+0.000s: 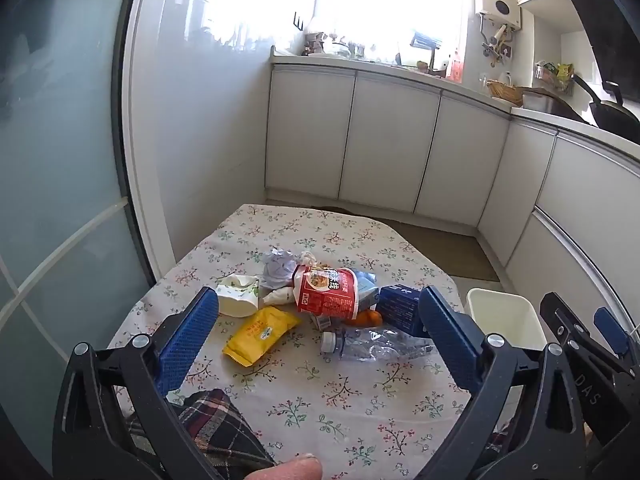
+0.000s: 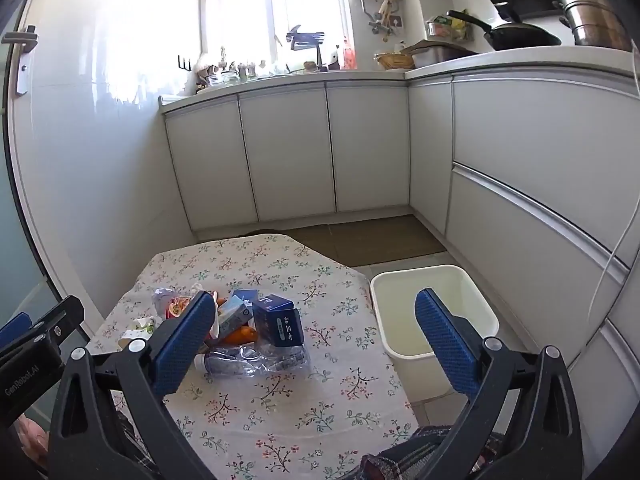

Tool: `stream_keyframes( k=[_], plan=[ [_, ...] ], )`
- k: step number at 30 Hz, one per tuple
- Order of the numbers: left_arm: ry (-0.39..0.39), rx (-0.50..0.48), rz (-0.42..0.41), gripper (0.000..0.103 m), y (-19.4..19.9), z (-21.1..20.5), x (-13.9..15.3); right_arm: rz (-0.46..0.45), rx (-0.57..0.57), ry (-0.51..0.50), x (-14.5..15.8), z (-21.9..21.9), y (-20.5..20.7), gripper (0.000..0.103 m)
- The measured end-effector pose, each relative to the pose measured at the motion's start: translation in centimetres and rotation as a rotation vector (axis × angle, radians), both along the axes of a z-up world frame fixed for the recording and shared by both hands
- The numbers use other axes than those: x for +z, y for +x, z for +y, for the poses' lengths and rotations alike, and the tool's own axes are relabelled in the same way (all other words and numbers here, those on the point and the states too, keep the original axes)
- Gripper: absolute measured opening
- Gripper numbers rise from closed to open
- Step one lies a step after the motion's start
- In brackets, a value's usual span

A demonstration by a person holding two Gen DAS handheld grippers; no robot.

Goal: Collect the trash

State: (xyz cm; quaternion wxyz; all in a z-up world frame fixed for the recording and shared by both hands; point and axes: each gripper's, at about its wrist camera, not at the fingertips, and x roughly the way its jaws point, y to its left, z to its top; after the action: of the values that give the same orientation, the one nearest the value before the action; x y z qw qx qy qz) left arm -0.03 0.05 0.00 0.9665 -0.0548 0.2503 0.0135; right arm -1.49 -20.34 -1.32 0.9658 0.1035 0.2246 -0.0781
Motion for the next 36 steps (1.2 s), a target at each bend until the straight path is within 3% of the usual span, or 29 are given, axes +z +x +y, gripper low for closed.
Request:
stream_keyframes(
  k=[18, 36],
  plan=[
    [-0.025, -0.009, 0.03, 0.096, -0.18, 0.13, -0.3, 0.004, -0.008, -0.051, -0.43, 1.3, -0.2, 0.097],
    [0.017, -0.018, -0.004, 0.096, -0.31, -0.51, -0.77, -0.003, -0.013, -0.036, -0.6, 1.13, -0.23, 0.097]
  ],
)
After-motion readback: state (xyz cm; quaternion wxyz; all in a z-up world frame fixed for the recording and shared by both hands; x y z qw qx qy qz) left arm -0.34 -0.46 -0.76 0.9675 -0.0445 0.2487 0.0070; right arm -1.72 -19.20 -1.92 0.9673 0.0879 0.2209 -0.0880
